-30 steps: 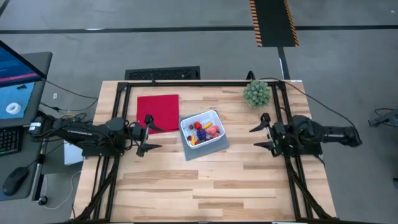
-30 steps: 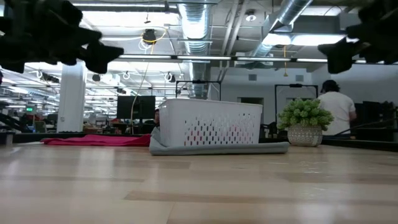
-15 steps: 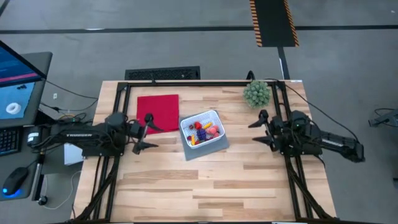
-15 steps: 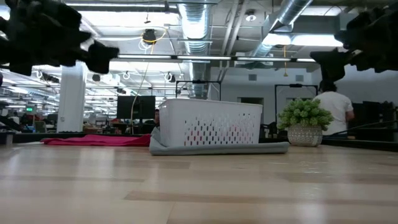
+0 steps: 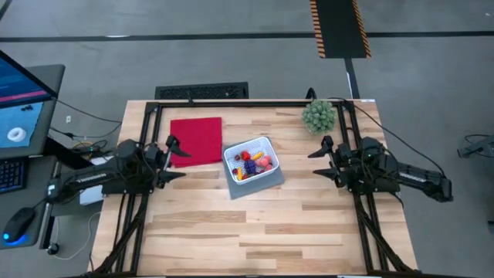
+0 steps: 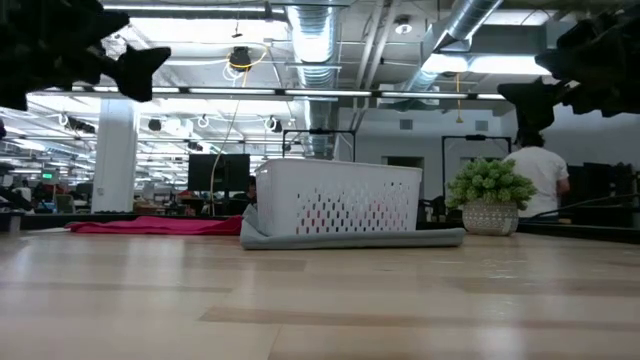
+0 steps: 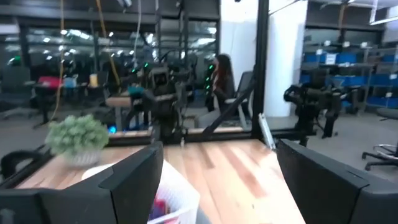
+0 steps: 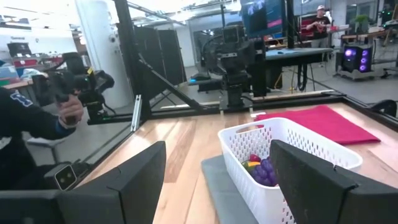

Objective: Pick and placing Produce into tupperware
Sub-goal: Return to Home Position

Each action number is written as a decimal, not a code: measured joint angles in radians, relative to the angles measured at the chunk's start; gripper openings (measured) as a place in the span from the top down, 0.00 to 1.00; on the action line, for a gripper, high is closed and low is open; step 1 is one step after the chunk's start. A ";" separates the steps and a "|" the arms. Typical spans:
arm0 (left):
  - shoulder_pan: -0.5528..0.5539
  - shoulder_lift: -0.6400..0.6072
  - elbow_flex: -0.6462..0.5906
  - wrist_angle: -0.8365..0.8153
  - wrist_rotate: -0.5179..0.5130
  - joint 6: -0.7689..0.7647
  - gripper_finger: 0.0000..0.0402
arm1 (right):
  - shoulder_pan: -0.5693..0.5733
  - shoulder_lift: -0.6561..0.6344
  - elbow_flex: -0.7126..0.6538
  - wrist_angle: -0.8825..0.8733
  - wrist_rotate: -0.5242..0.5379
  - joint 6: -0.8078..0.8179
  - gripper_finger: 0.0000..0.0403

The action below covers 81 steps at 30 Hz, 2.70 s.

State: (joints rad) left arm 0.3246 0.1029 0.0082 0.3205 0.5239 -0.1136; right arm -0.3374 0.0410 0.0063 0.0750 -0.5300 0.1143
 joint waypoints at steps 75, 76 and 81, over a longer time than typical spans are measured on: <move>-0.001 -0.077 0.011 -0.262 -0.106 -0.114 0.24 | 0.002 -0.002 -0.002 0.000 0.008 0.000 0.23; -0.001 -0.077 0.011 -0.262 -0.106 -0.112 0.24 | 0.002 -0.002 -0.002 0.000 0.008 0.000 0.23; -0.001 -0.077 0.011 -0.262 -0.106 -0.114 0.24 | 0.002 -0.002 -0.002 0.000 0.008 0.000 0.23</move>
State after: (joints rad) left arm 0.3241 0.0261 0.0189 0.0582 0.4183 -0.2277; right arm -0.3359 0.0391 0.0048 0.0750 -0.5218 0.1143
